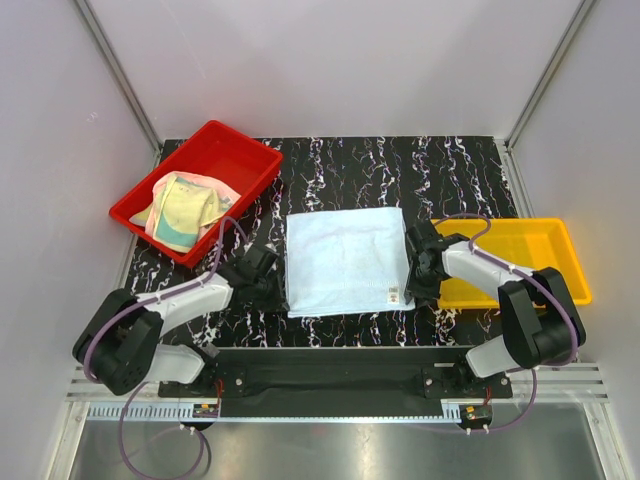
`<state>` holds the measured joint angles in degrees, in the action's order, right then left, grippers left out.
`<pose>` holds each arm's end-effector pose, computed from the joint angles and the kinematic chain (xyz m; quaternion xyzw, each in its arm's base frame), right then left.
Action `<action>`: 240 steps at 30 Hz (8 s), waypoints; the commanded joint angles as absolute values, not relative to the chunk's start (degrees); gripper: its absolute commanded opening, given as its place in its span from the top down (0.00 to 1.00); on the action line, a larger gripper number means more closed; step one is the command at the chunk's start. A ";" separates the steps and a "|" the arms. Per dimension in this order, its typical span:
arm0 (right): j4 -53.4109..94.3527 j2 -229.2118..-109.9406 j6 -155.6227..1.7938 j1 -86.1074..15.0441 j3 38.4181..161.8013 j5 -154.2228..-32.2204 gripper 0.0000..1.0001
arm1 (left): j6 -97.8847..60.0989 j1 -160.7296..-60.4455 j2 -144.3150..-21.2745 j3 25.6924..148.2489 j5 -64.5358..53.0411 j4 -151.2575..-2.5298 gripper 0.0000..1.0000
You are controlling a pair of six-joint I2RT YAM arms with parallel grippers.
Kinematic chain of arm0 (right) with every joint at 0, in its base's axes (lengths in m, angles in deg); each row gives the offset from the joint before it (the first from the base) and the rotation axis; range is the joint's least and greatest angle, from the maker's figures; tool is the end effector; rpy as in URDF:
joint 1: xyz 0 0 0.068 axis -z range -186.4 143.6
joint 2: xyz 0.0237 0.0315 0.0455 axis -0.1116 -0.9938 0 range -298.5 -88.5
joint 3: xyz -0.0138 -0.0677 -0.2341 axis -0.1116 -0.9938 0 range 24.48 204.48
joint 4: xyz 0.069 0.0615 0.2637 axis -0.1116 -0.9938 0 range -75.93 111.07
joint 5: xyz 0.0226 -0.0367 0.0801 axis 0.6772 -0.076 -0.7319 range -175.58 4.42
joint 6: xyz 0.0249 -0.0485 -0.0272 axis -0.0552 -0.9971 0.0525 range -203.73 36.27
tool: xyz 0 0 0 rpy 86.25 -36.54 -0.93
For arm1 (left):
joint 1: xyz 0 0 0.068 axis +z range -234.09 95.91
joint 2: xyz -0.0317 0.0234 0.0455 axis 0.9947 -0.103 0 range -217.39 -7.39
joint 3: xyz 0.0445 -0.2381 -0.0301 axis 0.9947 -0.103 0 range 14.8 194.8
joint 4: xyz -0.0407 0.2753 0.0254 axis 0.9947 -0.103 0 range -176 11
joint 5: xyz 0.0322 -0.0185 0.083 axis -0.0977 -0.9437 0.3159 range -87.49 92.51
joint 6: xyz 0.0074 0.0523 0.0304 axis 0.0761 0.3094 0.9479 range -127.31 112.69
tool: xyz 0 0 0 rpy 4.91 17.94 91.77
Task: Fold and stack the towels
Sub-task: Fold the towel
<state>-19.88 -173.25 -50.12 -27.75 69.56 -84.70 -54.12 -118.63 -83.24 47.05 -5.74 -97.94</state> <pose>0.2422 0.0939 0.1064 0.1071 0.9908 0.0310 0.0761 0.2026 -0.1473 0.0962 -0.0865 0.9652 -0.2073 0.1340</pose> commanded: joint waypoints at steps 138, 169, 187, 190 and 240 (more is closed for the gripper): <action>-12.76 -159.51 -32.66 -35.05 60.15 -84.18 1.00 | -57.24 -117.84 -73.93 43.54 0.05 -105.00 1.00; -20.69 -160.10 -41.43 -37.96 71.57 -83.03 0.57 | -42.66 -114.33 -76.88 66.81 2.34 -118.38 0.48; -3.72 -183.07 -51.30 -37.96 78.80 -92.26 0.68 | -21.29 -102.46 -118.82 107.78 -2.24 -119.25 0.49; -2.67 -182.98 -50.77 -37.96 76.95 -91.82 0.68 | -21.55 -102.46 -122.33 109.28 -3.02 -119.25 0.51; -20.77 -162.24 -30.65 -37.96 64.29 -82.86 0.45 | -42.46 -115.29 -81.31 58.16 -0.09 -113.30 0.41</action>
